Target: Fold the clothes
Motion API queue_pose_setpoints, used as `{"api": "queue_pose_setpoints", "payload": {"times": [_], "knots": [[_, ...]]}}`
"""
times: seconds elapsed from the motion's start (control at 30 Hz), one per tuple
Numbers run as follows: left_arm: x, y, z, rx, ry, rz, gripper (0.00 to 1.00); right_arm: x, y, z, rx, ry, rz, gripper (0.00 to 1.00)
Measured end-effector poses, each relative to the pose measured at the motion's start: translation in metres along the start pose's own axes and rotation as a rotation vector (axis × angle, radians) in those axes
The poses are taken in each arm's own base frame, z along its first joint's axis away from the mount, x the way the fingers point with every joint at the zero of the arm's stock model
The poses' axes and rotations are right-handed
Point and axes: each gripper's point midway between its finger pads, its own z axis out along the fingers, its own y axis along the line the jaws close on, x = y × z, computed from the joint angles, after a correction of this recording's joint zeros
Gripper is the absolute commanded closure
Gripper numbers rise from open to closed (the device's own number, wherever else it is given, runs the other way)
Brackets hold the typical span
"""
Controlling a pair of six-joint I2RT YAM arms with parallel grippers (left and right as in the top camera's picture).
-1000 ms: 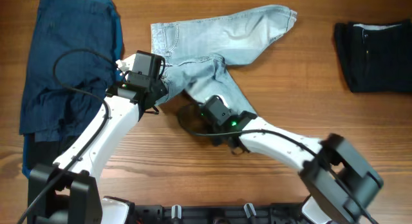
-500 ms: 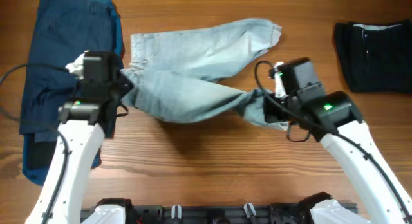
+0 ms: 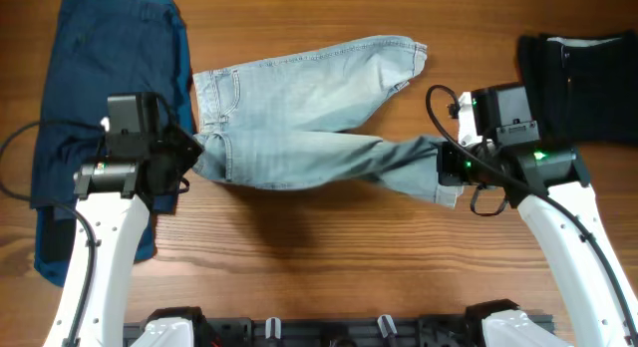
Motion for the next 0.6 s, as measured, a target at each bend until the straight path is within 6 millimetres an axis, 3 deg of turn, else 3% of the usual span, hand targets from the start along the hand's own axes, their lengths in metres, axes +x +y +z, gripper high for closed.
{"api": "queue_pose_setpoints", "payload": {"times": [0.13, 0.23, 0.27, 0.37, 0.5, 0.53, 0.6], "knots": [[0.016, -0.005, -0.001, 0.034, 0.076, 0.036, 0.94, 0.000, -0.002, 0.000, 0.007, 0.000, 0.006, 0.25], [0.029, -0.006, -0.001, 0.033, 0.118, 0.084, 0.78, 0.002, 0.001, 0.000, -0.009, 0.008, 0.014, 0.24], [0.034, -0.007, -0.003, 0.032, 0.132, 0.105, 0.70, 0.003, 0.004, 0.000, -0.027, 0.013, 0.015, 0.24], [0.042, -0.006, -0.012, 0.040, 0.141, 0.158, 0.29, 0.012, 0.011, -0.001, -0.071, 0.052, 0.029, 0.24], [0.047, 0.003, -0.035, 0.037, 0.114, 0.177, 0.28, 0.027, 0.011, -0.002, -0.083, 0.121, 0.139, 0.23], [0.047, 0.005, -0.039, 0.036, 0.105, 0.178, 0.34, 0.027, 0.010, -0.002, -0.079, 0.124, 0.186, 0.17], [0.051, 0.010, -0.042, 0.018, 0.116, 0.177, 0.50, 0.032, 0.009, 0.002, -0.073, 0.143, 0.263, 0.14]]}}
